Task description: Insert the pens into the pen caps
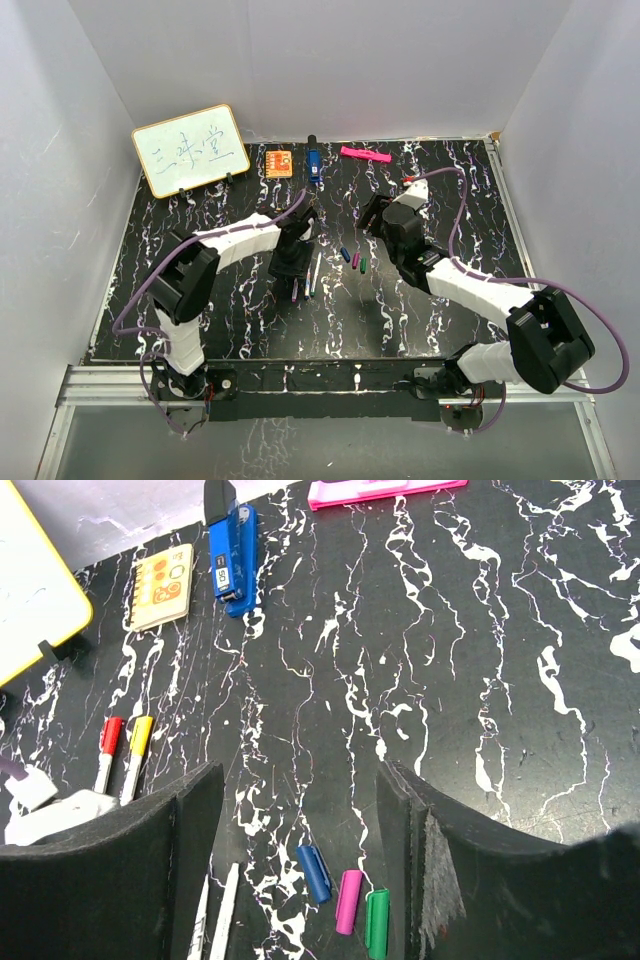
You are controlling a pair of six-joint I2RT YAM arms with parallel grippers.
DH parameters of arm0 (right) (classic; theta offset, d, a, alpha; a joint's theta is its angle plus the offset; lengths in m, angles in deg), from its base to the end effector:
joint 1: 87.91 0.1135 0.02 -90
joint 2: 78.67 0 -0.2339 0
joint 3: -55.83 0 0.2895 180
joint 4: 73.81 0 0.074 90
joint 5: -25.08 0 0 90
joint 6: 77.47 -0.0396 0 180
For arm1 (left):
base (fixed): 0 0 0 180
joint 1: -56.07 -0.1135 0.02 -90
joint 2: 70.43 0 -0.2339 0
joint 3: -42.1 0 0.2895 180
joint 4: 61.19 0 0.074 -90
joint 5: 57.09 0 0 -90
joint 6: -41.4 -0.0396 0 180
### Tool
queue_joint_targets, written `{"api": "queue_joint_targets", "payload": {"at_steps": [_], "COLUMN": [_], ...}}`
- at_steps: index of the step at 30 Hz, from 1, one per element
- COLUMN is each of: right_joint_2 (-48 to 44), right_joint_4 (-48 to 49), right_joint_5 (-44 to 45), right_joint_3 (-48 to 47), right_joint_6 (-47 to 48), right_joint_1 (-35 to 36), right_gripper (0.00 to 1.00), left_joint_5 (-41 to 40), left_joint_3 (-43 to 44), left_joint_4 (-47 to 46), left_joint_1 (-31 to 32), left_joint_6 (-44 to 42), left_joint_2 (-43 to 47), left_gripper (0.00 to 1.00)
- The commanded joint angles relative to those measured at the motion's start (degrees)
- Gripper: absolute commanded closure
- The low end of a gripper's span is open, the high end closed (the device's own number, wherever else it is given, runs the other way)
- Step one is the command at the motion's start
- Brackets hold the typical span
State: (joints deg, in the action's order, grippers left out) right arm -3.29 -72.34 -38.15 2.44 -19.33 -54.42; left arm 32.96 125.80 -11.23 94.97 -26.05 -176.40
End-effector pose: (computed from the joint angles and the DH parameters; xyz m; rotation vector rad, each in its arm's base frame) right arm 0.2866 0.1682 0.1931 0.2830 1.8812 0.3267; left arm 0.3011 -0.2430 0.1205 0.4078 2.8373 -0.2300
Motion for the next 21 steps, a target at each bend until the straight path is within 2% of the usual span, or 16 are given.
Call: {"api": "queue_joint_targets", "payload": {"at_steps": [1,10,21], "right_joint_2": [-0.3,-0.9,-1.7], "right_joint_4": [1.1,1.8,2.8], "right_joint_5": [0.5,-0.4,-0.7], "right_joint_3": [0.0,0.9,2.0], "right_joint_6": [-0.4,-0.4,-1.2], "right_joint_1": [-0.4,-0.8,-1.2], "right_gripper": [0.39,0.39,0.39], "left_joint_5": [0.5,-2.5,-10.0], "left_joint_3": [2.5,4.7,7.3], "left_joint_4": [2.5,3.0,7.6], "left_joint_1": [0.6,0.6,0.5], "left_joint_6": [0.7,0.0,-1.7], "left_joint_2": [-1.7,-6.6,-12.3], "left_gripper": [0.52,0.52,0.58]}}
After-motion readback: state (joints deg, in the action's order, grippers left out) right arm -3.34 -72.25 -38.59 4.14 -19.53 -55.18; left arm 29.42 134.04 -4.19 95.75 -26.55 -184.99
